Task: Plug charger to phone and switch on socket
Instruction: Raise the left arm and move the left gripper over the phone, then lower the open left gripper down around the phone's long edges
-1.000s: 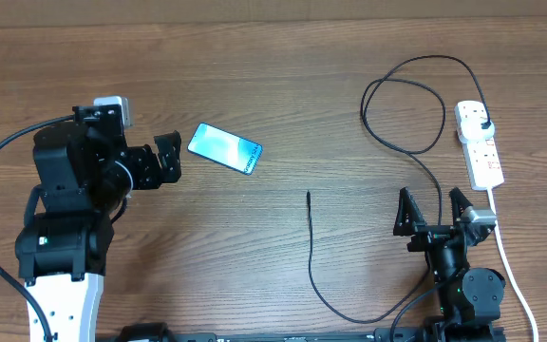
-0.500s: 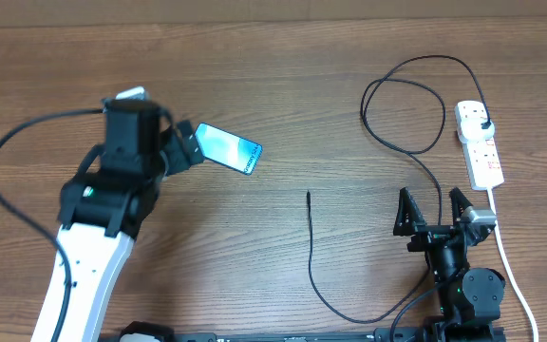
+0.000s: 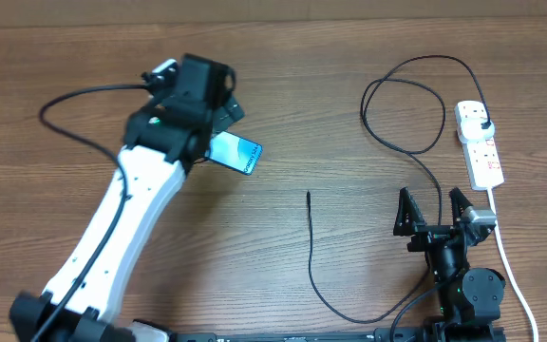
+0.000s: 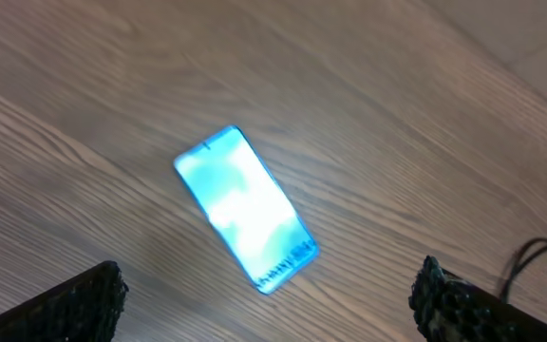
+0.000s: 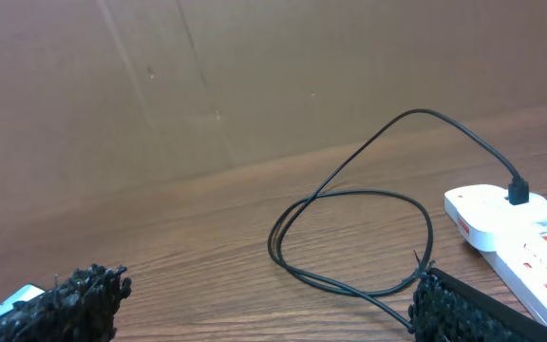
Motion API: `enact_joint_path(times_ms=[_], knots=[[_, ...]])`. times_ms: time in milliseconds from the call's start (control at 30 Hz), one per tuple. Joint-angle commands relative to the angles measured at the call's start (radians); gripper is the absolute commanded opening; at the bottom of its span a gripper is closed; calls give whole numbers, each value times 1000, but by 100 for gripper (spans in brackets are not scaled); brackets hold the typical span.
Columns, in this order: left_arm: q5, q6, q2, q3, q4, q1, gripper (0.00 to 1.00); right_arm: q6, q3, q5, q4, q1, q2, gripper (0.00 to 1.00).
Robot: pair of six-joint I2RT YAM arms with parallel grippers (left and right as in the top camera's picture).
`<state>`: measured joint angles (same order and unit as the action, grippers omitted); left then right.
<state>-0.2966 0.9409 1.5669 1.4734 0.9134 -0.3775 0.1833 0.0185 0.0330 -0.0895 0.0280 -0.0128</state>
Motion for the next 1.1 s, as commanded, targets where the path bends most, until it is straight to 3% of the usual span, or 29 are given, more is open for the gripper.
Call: enact_joint_path(times_ms=[0, 133, 367, 733, 967, 1067], knots=[[-23, 175, 53, 37, 5, -39, 100, 6, -11, -13, 5, 6, 10, 100], [15, 254, 131, 37, 21, -58, 100, 5, -11, -13, 5, 6, 10, 100], [161, 252, 267, 37, 2, -59, 100, 5, -11, -13, 5, 6, 10, 100], [191, 254, 360, 37, -28, -60, 100, 5, -11, -13, 5, 6, 10, 100], [194, 434, 392, 37, -31, -36, 100, 5, -11, -13, 5, 6, 10, 100], [224, 451, 402, 37, -61, -10, 100, 5, -11, -13, 5, 6, 10, 100]])
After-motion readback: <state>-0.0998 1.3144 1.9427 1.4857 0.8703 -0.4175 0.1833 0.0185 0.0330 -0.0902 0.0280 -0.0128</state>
